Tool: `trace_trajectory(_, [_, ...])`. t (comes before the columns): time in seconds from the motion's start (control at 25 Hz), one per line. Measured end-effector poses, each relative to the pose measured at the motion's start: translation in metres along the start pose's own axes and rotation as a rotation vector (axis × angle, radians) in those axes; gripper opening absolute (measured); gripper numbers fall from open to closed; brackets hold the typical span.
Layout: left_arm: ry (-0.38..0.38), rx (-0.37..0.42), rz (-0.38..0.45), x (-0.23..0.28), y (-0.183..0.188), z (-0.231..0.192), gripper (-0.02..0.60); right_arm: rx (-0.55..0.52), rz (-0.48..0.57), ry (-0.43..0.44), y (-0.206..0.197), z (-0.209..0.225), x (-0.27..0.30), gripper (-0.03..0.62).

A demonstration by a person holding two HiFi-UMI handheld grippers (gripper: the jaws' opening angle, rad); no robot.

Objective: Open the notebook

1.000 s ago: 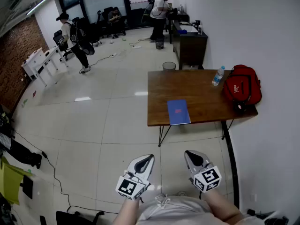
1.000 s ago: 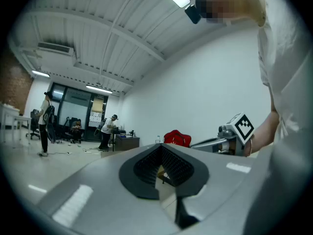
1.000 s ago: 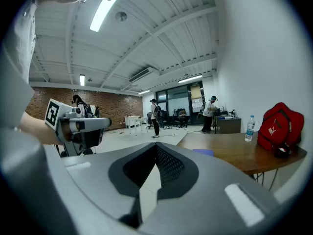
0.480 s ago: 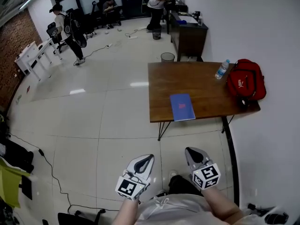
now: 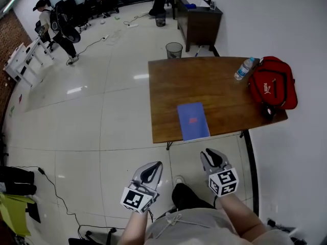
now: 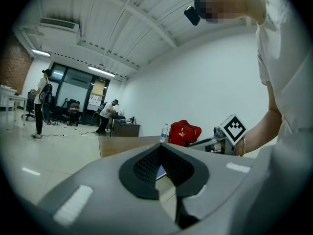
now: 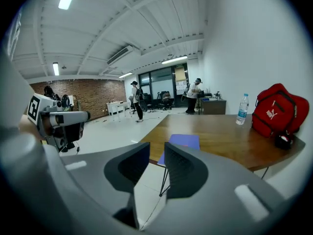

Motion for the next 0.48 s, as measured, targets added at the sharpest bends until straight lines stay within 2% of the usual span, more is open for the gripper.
trace_trajectory(0.04, [0.000,-0.010,-0.008,0.012,0.000,-0.008,0.005,0.018,-0.019,-0.004,0.000,0.012,0.013,0.107])
trace_trajectory(0.28, [-0.027,-0.052,-0.073,0.079,-0.008,-0.038,0.005,0.106,-0.129,-0.078,-0.019,0.084,0.076,0.103])
trace_trajectory(0.48, [-0.042,-0.114,-0.116,0.108,-0.021,-0.048,0.005,0.144,-0.215,-0.110,-0.046,0.117,0.105,0.103])
Point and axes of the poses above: the fingertips, and each gripper's own axes: x forward along the fingers, z to its right, y out of its top, the point moved 5 cm from there along -x, backward along the fingers, and after that the axes turned 7 degrees about -z, right-handed, at the moved point
